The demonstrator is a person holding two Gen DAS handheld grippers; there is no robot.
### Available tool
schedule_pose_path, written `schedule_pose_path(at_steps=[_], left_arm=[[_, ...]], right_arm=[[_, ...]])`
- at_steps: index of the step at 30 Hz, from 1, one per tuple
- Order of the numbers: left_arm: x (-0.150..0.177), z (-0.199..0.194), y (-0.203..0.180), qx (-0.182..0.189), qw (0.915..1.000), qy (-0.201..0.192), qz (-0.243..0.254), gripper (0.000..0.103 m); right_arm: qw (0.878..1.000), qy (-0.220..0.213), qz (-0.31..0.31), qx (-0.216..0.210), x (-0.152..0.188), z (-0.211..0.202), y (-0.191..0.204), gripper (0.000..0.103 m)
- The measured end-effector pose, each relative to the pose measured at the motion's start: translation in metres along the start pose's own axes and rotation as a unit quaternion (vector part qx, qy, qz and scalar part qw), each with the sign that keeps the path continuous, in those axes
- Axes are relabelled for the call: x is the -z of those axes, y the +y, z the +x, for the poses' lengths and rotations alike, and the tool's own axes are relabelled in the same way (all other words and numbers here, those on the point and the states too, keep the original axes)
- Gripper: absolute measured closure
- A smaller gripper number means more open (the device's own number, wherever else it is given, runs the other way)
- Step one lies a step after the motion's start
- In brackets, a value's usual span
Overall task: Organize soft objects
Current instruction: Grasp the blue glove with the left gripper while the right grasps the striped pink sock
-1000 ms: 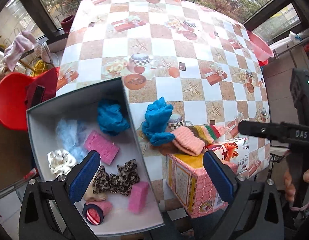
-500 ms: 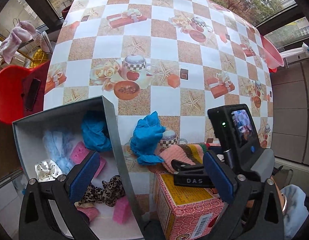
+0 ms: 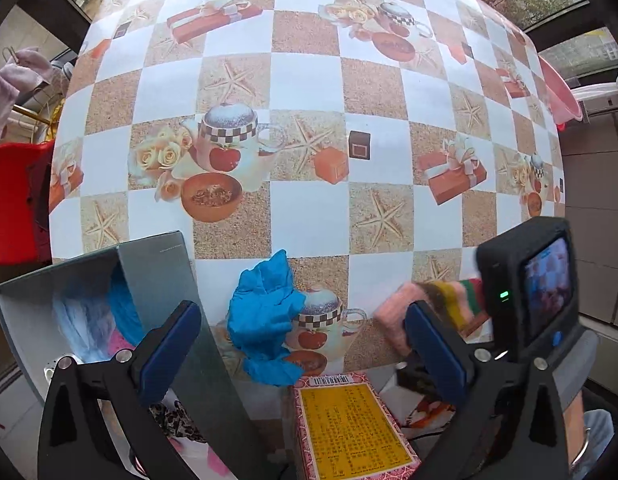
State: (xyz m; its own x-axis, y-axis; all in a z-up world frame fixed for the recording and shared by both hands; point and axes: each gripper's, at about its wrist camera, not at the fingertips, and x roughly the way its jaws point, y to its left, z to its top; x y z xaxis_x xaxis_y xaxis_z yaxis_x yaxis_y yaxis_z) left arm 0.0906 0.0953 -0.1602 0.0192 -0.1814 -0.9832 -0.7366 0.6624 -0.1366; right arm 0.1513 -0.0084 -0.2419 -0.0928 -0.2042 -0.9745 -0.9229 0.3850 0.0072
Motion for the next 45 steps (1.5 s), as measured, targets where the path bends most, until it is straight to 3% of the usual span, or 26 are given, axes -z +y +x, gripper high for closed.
schedule_pose_path(at_steps=[4,8,11,14,16,17,20,24,28,31,32,34,35,37,39,41,43,45], left_arm=[[-0.002,0.026,-0.011,-0.031,0.9988,0.031,0.022,0.001],[-0.004,0.051,-0.019,-0.055,0.995,0.073,0.04,0.001],[-0.007,0.066,-0.021,-0.09,0.9906,0.09,0.051,0.001],[-0.01,0.071,-0.024,-0.111,0.9873,0.095,0.062,0.001],[-0.013,0.073,-0.027,-0.097,0.988,0.105,0.059,0.001],[-0.013,0.073,-0.029,-0.087,0.9885,0.109,0.057,0.001],[-0.013,0.072,-0.038,-0.121,0.9851,0.095,0.077,0.003],[-0.011,0.092,-0.027,-0.108,0.9842,0.133,0.046,0.003],[-0.008,0.116,-0.028,-0.109,0.9765,0.179,0.052,0.003],[-0.011,0.119,-0.03,-0.108,0.9745,0.186,0.065,0.001],[-0.011,0.119,-0.032,-0.106,0.9744,0.185,0.071,0.002],[-0.014,0.116,-0.035,-0.104,0.9761,0.175,0.076,0.006],[-0.014,0.113,-0.035,-0.104,0.9771,0.169,0.077,0.011],[-0.015,0.104,-0.034,-0.107,0.9793,0.151,0.081,0.026],[-0.015,0.096,-0.031,-0.12,0.979,0.136,0.093,0.061],[-0.016,0.088,-0.03,-0.116,0.9808,0.119,0.103,0.085],[-0.019,0.078,-0.026,-0.088,0.9868,0.099,0.093,0.085],[-0.022,0.066,-0.025,-0.082,0.9899,0.072,0.09,0.085]], right_arm=[[0.997,-0.017,0.074,-0.004,0.006,-0.006,-0.051,0.0],[0.977,-0.065,0.151,-0.136,0.028,-0.022,-0.092,0.0],[0.965,-0.074,0.18,-0.175,0.04,-0.025,-0.109,0.0],[0.967,-0.072,0.167,-0.179,0.048,-0.021,-0.109,0.0],[0.971,-0.074,0.15,-0.172,0.052,-0.013,-0.105,0.0],[0.974,-0.074,0.14,-0.16,0.044,-0.012,-0.103,0.0],[0.983,-0.075,0.12,-0.116,0.039,-0.003,-0.089,0.0],[0.991,-0.078,0.094,-0.062,0.042,0.001,-0.07,0.0],[0.991,-0.081,0.093,-0.057,0.05,0.003,-0.069,0.001],[0.99,-0.085,0.098,-0.06,0.056,0.002,-0.074,0.012],[0.989,-0.089,0.1,-0.063,0.054,-0.003,-0.08,0.021],[0.987,-0.103,0.103,-0.075,0.061,-0.011,-0.089,0.044],[0.985,-0.111,0.104,-0.085,0.047,-0.022,-0.084,0.071],[0.978,-0.119,0.116,-0.128,0.052,-0.03,-0.093,0.073],[0.968,-0.116,0.143,-0.172,0.055,-0.03,-0.109,0.074],[0.954,-0.122,0.175,-0.209,0.062,-0.03,-0.128,0.074],[0.943,-0.129,0.199,-0.233,0.069,-0.033,-0.146,0.074],[0.939,-0.138,0.21,-0.233,0.078,-0.035,-0.157,0.074]])
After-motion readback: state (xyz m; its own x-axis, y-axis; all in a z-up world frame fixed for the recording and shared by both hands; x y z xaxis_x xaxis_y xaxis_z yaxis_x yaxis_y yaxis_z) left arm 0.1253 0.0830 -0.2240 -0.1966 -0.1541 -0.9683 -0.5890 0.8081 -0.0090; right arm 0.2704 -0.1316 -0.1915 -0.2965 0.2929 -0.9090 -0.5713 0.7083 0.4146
